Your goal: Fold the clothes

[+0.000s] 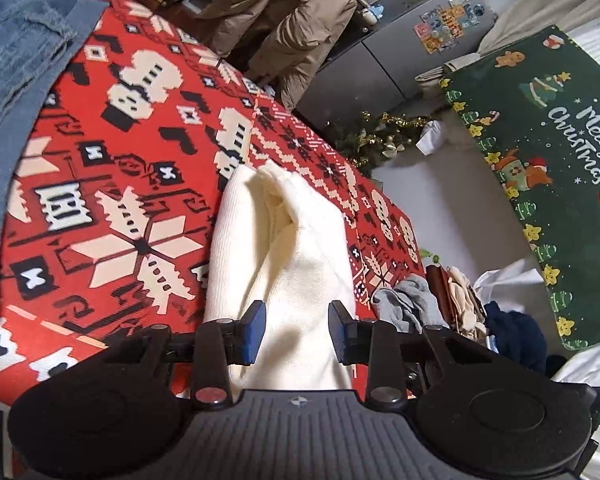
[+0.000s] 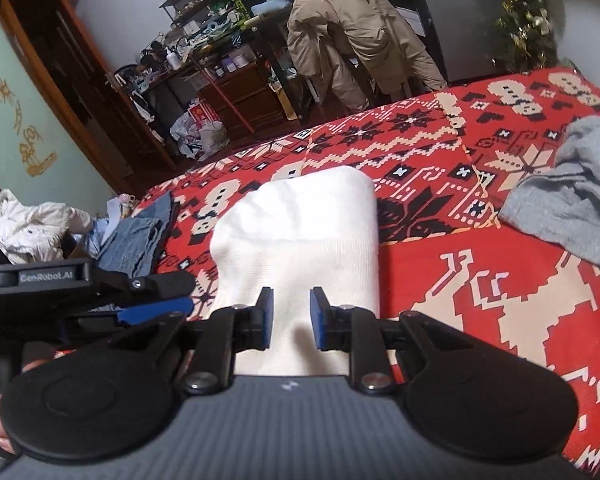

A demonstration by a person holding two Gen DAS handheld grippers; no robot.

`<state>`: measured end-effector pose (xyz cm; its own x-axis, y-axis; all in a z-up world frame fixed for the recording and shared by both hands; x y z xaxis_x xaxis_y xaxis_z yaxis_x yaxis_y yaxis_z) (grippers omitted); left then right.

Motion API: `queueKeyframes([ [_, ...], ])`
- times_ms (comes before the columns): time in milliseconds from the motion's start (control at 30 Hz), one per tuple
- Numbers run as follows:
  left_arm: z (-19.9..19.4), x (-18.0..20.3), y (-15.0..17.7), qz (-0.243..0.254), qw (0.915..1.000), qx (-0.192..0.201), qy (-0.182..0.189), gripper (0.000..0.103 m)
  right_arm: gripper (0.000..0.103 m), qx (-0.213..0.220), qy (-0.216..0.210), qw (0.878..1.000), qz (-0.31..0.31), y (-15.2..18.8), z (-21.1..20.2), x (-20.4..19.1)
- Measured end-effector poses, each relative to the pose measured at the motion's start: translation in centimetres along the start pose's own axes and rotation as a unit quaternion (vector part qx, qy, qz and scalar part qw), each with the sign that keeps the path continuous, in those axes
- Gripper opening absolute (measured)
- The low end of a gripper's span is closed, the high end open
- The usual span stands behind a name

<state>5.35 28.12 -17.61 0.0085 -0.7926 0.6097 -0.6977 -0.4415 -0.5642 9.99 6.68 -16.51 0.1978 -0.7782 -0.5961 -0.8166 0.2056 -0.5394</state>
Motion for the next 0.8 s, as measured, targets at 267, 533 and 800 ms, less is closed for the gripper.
queueKeyframes([
  [267, 0.8, -0.5, 0.5, -0.001, 0.9999, -0.014, -0.005, 0.032, 0.023, -0.016, -0.012, 1.000, 0.014, 0.2, 0.6, 0.2],
  [533, 1.5, -0.5, 1.3, -0.012, 0.9996, -0.025, -0.001, 0.024, 0.023, -0.034, -0.002, 0.999, 0.033, 0.6, 1.6, 0.9],
  [800, 2.1, 0.7, 1.9, 0.031, 0.9976, -0.038, -0.049, 0.005, 0.024, -0.041, 0.003, 0.998, 0.039, 0.9, 1.9, 1.0],
])
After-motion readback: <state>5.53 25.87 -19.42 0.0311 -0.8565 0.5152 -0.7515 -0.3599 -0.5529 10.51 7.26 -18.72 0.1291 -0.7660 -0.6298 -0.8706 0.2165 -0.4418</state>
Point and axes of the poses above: each gripper's, at about its wrist camera, not at the fingertips, and z roughly the way its jaws point, x to its right, y to its underside, the point moved 6 cm from there along z, roughly the way its jaws point, and after that the axes turned 14 degrees about z, right-handed, at the moved point
